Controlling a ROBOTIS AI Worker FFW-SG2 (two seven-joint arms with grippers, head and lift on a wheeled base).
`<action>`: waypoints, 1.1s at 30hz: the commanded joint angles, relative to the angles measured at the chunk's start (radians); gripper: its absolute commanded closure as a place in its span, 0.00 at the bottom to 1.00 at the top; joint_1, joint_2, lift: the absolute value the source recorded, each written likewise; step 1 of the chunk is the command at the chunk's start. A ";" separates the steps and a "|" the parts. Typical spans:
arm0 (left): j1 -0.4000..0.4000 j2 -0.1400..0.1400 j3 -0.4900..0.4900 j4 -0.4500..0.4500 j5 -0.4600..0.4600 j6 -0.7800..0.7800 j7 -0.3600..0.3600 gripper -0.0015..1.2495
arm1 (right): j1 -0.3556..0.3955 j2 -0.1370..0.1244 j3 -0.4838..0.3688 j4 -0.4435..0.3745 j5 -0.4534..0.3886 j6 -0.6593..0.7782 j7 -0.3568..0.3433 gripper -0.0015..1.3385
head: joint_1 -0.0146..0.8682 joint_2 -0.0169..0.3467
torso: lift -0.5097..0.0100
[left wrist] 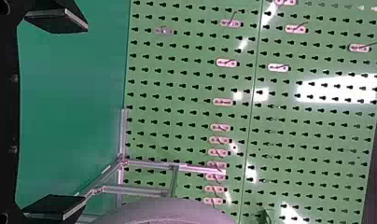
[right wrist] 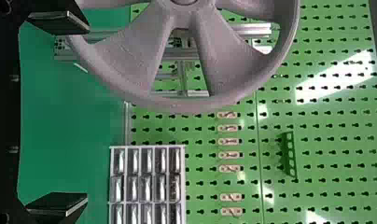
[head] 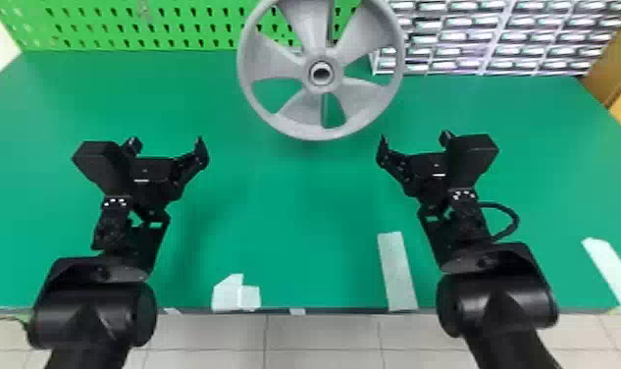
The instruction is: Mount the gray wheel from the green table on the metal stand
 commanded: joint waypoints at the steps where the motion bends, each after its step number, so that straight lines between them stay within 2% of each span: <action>1: -0.001 0.000 0.002 0.002 -0.001 -0.003 0.002 0.00 | 0.001 0.005 -0.008 0.000 0.003 -0.002 -0.009 0.05 | 1.00 0.19 | 0.79; 12: -0.003 0.000 0.006 0.005 -0.001 -0.007 0.012 0.00 | 0.005 0.007 -0.010 0.000 -0.007 -0.007 -0.019 0.05 | 1.00 0.19 | 0.79; 22: -0.003 0.000 0.009 0.006 -0.001 -0.017 0.017 0.11 | 0.005 0.007 -0.015 0.000 -0.015 -0.007 -0.019 0.06 | 1.00 0.19 | 0.79; 33: -0.006 0.000 0.015 0.008 0.002 -0.019 0.017 0.11 | 0.007 0.007 -0.013 0.002 -0.024 -0.007 -0.019 0.06 | 1.00 0.19 | 0.79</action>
